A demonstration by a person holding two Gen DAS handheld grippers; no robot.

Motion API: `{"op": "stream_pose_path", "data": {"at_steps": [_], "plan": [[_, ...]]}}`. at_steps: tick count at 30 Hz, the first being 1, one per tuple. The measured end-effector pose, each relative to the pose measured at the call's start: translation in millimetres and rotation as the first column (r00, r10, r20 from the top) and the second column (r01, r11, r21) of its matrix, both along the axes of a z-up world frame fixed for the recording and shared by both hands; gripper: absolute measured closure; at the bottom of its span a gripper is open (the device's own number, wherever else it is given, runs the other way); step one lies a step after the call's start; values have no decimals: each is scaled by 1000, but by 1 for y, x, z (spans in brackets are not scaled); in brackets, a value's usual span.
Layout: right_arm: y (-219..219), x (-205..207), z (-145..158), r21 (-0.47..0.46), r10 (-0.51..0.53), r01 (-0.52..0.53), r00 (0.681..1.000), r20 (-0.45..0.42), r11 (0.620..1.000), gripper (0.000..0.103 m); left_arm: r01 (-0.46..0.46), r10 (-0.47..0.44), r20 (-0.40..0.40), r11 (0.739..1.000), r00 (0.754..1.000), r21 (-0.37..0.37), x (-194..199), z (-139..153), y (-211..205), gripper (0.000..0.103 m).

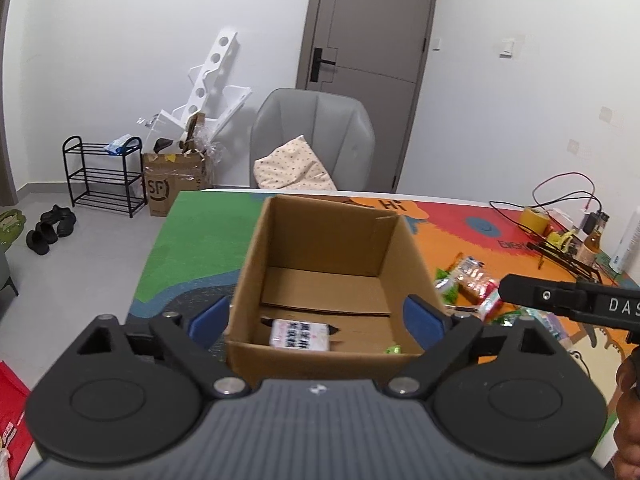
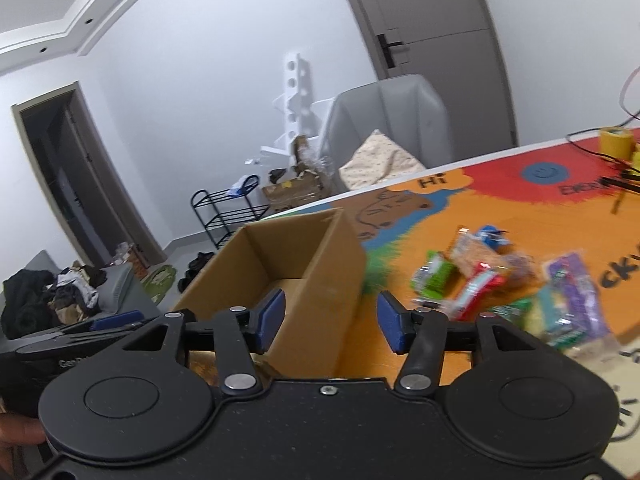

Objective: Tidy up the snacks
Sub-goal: 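Move both grippers back to the snack pile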

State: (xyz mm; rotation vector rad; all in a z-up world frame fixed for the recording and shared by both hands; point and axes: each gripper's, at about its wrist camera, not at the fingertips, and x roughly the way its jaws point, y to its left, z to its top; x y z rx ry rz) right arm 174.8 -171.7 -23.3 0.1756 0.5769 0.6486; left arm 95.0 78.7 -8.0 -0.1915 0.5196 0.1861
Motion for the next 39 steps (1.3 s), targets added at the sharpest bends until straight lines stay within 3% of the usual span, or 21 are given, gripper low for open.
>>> {"op": "stream_pose_path", "data": {"at_steps": [6, 23, 39], "plan": [[-30, -2, -1, -9, -56, 56, 998, 2, 998, 44, 53, -53, -4, 999, 999, 0, 4, 2, -25, 9], [-110, -13, -5, -7, -209, 209, 978, -6, 978, 42, 184, -184, -2, 983, 983, -23, 6, 15, -96, 9], [-147, 24, -43, 14, -266, 267, 962, -66, 964, 44, 225, -225, -36, 974, 974, -16, 38, -3, -142, 10]]}}
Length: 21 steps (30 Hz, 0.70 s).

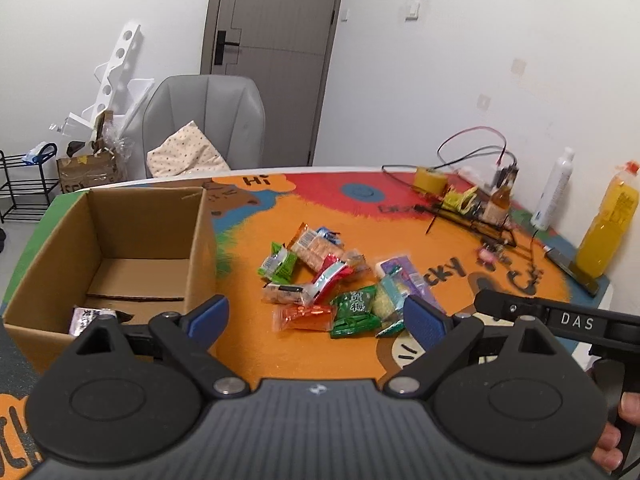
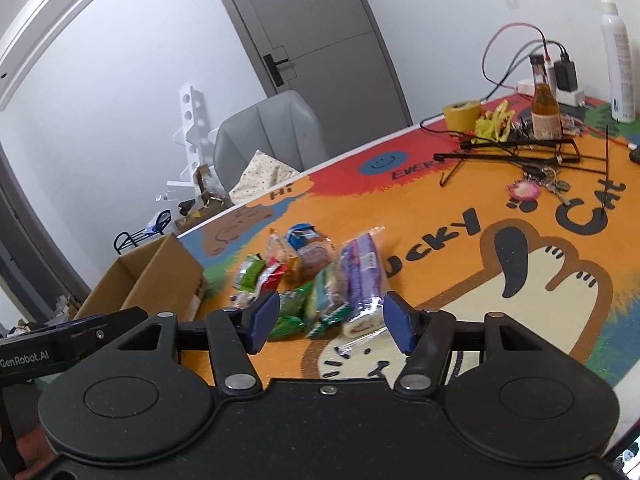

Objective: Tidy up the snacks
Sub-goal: 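Move both grippers back to the snack pile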

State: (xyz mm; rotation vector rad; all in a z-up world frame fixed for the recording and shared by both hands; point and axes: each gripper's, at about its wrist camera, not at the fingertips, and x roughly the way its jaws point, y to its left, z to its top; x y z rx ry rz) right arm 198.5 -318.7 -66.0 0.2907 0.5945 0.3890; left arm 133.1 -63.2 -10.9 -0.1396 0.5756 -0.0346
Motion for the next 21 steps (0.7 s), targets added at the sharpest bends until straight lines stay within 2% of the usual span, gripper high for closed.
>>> {"op": "stream_pose_path", "data": {"at_steps": [7, 21], "plan": [[-1, 25, -14, -13, 3, -3, 1000, -15, 1000, 49, -10, 10, -21, 999, 1000, -33, 26, -20, -6, 14], [-2, 68, -43, -20, 10, -12, 998, -67, 1000, 56, -66, 63, -115, 997, 991, -28, 77, -63, -9, 42]]}}
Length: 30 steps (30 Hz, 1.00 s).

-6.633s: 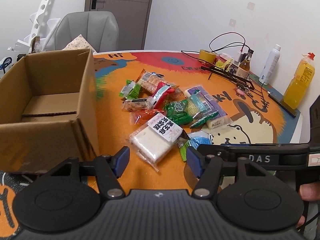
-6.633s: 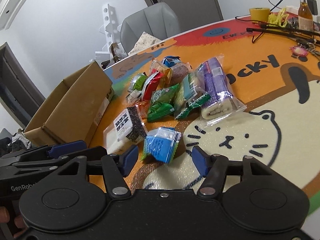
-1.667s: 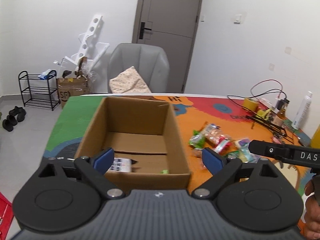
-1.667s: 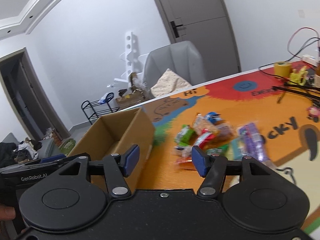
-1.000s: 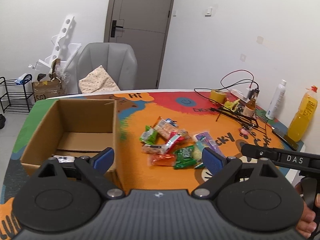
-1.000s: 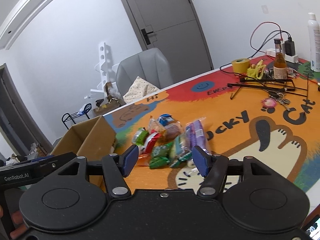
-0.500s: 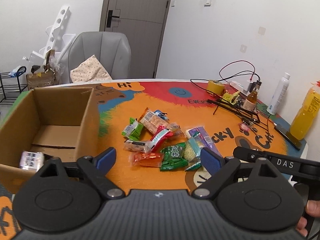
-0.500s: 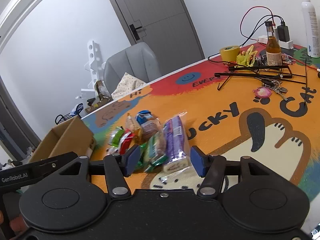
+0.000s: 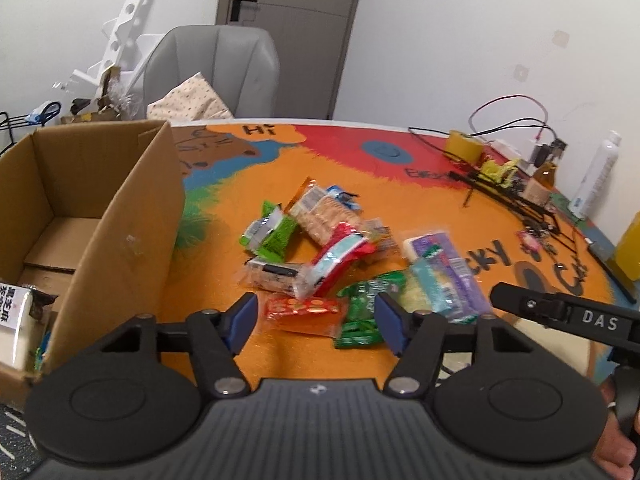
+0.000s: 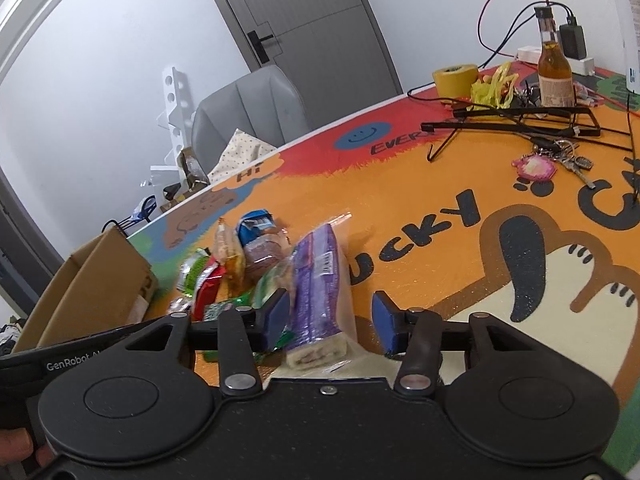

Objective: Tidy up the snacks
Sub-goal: 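Move both grippers back to the snack pile, then grasp the purple roll cake with the right gripper while the left grasps the red packet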

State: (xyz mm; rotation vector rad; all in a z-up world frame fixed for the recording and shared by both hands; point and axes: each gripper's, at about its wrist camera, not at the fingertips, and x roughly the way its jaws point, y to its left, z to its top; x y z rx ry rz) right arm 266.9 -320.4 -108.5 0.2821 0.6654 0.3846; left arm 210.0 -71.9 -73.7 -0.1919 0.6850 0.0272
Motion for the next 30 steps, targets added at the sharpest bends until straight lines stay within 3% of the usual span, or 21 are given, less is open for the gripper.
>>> {"op": "stream_pose_path", "data": {"at_steps": [14, 26, 30], "plan": [[13, 24, -14, -25, 20, -21, 999, -34, 999, 55, -22, 22, -40, 1000, 999, 5, 27, -23, 3, 42], [30, 14, -15, -119, 80, -81, 997, -19, 990, 55, -13, 14, -35, 999, 999, 43, 22, -31, -2, 41], [30, 7, -15, -136, 85, -86, 996, -11, 987, 69, 6, -5, -24, 998, 1000, 54, 16, -32, -7, 44]]}}
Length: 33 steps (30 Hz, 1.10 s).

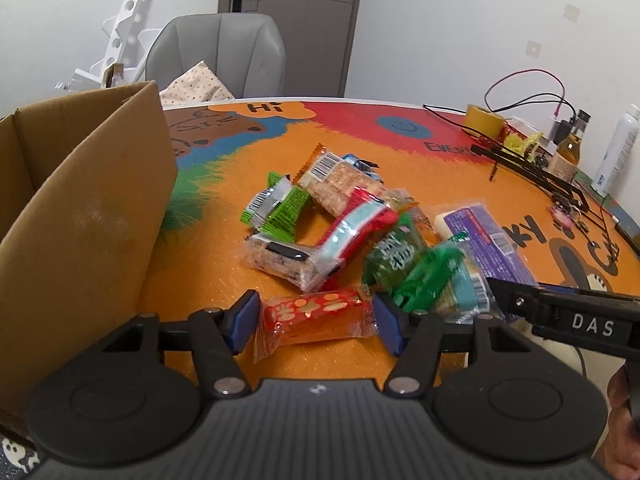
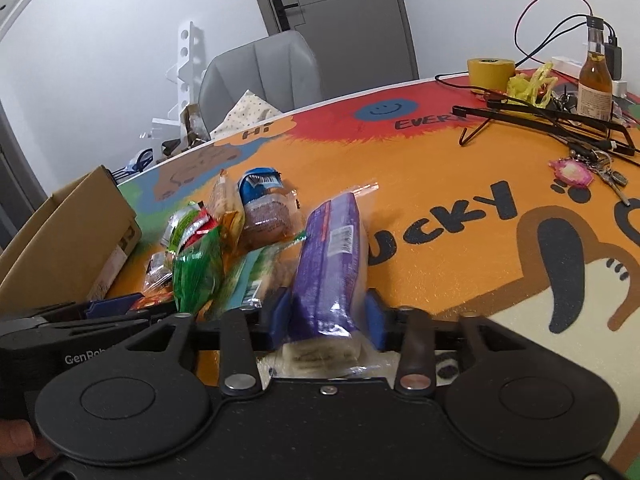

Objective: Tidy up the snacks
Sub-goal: 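Grasp the purple roll cake with the right gripper while the left grasps the red packet, then carry both snacks over the box and open both grippers to drop them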

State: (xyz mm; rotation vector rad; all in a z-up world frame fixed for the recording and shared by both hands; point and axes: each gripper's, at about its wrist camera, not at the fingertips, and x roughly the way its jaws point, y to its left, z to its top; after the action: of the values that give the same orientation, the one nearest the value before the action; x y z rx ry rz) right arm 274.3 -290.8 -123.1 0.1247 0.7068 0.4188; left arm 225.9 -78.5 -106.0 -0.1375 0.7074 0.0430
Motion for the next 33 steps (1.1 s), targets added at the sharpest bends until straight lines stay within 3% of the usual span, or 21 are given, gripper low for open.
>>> {"op": "stream_pose_path", "data": {"at_steps": [8, 16, 33], "plan": [[-18, -13, 2, 86, -32, 33, 999, -11, 996, 75, 44, -44, 11, 999, 999, -28, -13, 6, -2, 54], [-22, -21, 18, 103, -50, 47, 998, 28, 994, 76, 51, -50, 13, 998, 999, -46, -21, 12, 0, 56], [11, -44, 49, 129, -51, 37, 993, 105, 991, 76, 71, -63, 134, 996, 989, -59, -44, 64, 26, 56]]}}
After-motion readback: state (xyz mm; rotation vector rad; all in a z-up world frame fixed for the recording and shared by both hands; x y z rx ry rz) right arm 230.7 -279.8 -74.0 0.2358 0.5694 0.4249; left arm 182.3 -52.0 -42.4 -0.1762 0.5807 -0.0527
